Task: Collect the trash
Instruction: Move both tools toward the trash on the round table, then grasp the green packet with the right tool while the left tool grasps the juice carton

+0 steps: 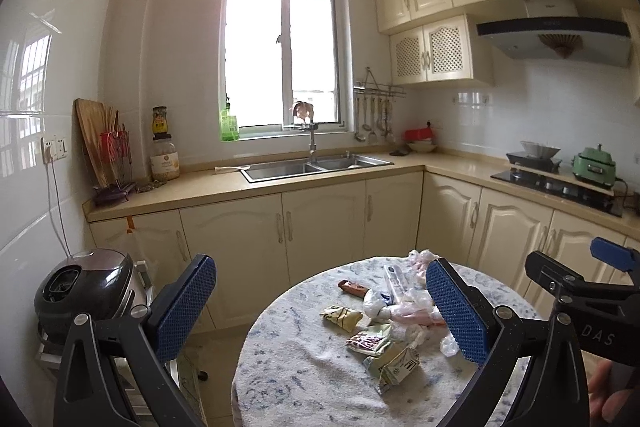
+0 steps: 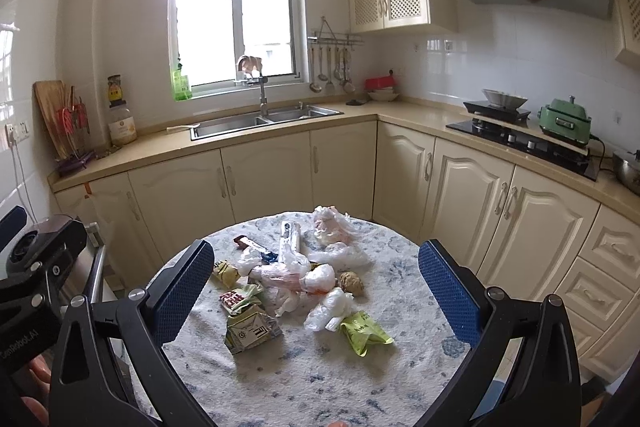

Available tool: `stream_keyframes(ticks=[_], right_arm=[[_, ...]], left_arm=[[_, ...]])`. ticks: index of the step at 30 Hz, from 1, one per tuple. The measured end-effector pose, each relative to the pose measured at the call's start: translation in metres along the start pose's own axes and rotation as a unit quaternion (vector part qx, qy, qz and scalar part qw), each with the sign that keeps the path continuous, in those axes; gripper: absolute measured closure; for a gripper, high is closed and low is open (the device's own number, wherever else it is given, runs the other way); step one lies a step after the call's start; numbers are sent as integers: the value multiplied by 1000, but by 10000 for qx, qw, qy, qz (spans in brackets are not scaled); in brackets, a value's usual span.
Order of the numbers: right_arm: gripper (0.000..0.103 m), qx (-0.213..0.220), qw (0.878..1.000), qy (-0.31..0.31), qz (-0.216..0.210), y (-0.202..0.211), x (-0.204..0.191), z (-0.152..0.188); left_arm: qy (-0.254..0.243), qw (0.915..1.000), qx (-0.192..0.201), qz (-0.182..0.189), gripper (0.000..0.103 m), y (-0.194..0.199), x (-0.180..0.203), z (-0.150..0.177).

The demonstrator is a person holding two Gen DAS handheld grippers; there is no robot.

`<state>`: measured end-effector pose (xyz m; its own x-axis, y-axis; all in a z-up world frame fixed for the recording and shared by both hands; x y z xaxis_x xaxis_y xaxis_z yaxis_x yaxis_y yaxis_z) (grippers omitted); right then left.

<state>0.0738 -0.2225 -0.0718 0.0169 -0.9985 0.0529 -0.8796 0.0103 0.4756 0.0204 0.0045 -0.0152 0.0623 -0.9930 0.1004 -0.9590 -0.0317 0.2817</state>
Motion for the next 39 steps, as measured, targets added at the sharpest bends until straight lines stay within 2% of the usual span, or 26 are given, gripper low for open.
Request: stream_keyframes(ticks=[4,11,15,19,27,35,39], right_arm=[[0,-41,9999,96,81,0,1,-3],[0,-392,9991,136,36,-24,18,6],[0,-710,9973,190,42,-55,26,21],[0,-1215,9924,179,24,-94,33,46],[6,-2141,9766,144,-148,-152,46,102],[14,-2737,9610,321,-213,-190,58,141],[18,-2906,9552,464,-320,-200,59,153]], left_arm=[[98,9998,104,-107,1,14,8,-9],[-57,9995,-320,-28,1,-14,15,1],[-143,9974,-702,19,1,-49,25,10],[-284,9928,-1160,102,1,-88,34,22],[-563,9800,-1894,252,1,-162,49,70],[-440,9666,-2496,386,1,-229,58,116],[-362,9621,-2667,431,1,-253,64,128]])
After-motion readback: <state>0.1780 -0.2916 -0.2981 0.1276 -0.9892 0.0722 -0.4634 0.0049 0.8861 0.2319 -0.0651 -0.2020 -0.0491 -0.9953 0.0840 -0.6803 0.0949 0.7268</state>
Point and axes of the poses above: each gripper's, at about its wrist camera, not at the fingertips, and y roughly against the way its jaws point, x to its right, z to its underside, the point moved 3 cm from there along -y, roughly the way its jaws point, and after that the axes turned 7 degrees about y, right-handed, at the moved point
